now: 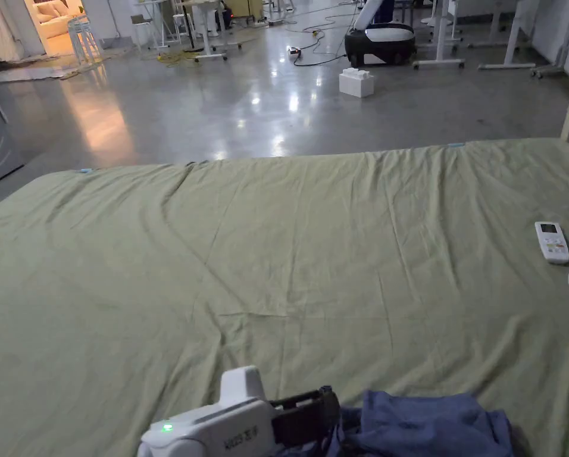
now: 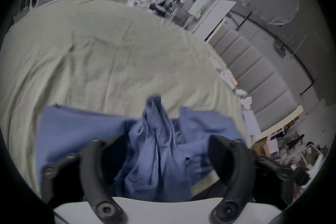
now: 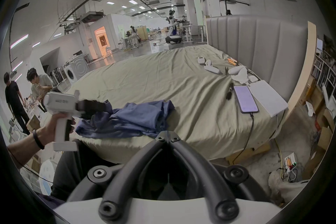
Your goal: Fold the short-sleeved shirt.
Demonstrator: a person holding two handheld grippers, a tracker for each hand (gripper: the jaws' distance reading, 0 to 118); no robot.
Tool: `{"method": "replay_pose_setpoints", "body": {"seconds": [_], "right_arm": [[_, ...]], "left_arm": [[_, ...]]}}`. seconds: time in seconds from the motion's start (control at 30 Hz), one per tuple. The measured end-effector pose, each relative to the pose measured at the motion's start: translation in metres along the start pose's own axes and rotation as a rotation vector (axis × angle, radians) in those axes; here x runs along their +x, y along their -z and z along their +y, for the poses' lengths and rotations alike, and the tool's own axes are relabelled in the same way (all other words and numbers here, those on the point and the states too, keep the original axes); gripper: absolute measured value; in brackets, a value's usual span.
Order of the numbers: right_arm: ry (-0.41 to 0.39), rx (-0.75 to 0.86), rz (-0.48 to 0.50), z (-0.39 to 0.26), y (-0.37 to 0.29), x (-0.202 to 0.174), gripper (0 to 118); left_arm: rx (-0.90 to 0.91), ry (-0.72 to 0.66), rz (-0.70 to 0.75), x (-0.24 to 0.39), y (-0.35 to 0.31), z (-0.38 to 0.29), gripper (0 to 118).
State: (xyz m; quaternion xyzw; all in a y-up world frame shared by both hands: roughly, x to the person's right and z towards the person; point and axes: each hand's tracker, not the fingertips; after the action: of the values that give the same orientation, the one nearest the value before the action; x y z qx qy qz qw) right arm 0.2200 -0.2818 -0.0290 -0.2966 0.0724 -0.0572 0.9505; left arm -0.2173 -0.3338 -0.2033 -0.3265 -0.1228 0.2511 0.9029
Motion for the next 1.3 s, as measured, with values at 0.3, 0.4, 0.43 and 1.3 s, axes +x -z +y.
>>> {"method": "replay_pose_setpoints", "body": {"seconds": [0.3, 0.4, 0.43, 1.3], "right_arm": [[-0.081, -0.021, 0.022, 0.002, 0.000, -0.016, 0], [-0.079, -0.019, 0.018, 0.003, -0.006, -0.020, 0], [-0.074, -0.017, 0.019, 0.003, -0.007, -0.020, 0], [-0.031, -0.050, 0.083, -0.002, 0.001, -0.033, 0]], "left_arm": [[-0.126, -0.332, -0.055, -0.041, 0.032, -0.040, 8], [-0.215, -0.301, -0.060, -0.026, 0.068, -0.065, 8], [-0.208, -0.267, -0.053, -0.022, 0.076, -0.069, 8], [-0.043, -0.788, -0.210, -0.118, -0.011, -0.046, 104]]}}
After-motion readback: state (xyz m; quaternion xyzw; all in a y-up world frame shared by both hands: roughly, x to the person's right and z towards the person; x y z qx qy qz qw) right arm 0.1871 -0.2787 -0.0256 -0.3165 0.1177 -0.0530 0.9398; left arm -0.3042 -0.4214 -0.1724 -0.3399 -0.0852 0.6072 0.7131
